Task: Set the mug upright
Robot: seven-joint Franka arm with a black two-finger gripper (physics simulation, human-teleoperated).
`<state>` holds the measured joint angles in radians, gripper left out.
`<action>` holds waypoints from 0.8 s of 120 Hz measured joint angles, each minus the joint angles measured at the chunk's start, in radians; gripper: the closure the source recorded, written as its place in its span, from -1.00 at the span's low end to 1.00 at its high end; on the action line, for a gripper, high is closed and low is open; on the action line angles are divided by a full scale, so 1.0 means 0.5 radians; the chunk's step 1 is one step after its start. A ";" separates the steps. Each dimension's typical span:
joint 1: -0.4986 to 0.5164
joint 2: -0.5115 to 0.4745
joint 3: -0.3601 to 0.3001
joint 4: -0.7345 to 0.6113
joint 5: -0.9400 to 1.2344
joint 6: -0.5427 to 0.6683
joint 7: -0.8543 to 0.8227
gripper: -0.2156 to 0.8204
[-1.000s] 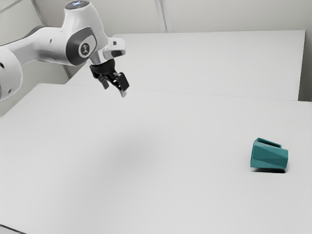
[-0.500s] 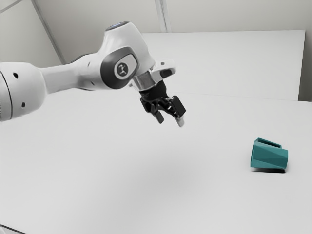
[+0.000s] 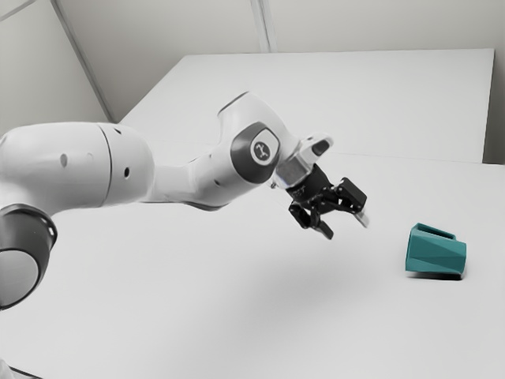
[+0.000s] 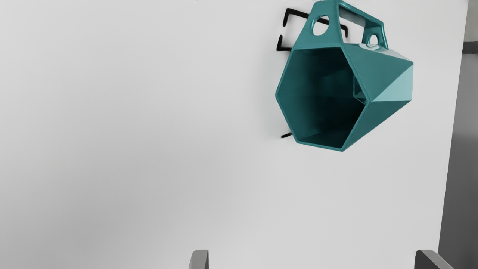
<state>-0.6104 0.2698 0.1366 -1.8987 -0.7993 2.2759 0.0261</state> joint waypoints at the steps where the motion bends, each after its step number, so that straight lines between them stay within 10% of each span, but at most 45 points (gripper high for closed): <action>1: -0.004 0.005 -0.001 0.002 -0.014 0.007 0.003 -0.58; 96: -0.046 0.642 -0.165 0.625 -0.344 0.153 0.392 -0.58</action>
<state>-0.6332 0.5908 0.0540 -1.5862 -0.9714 2.3523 0.2222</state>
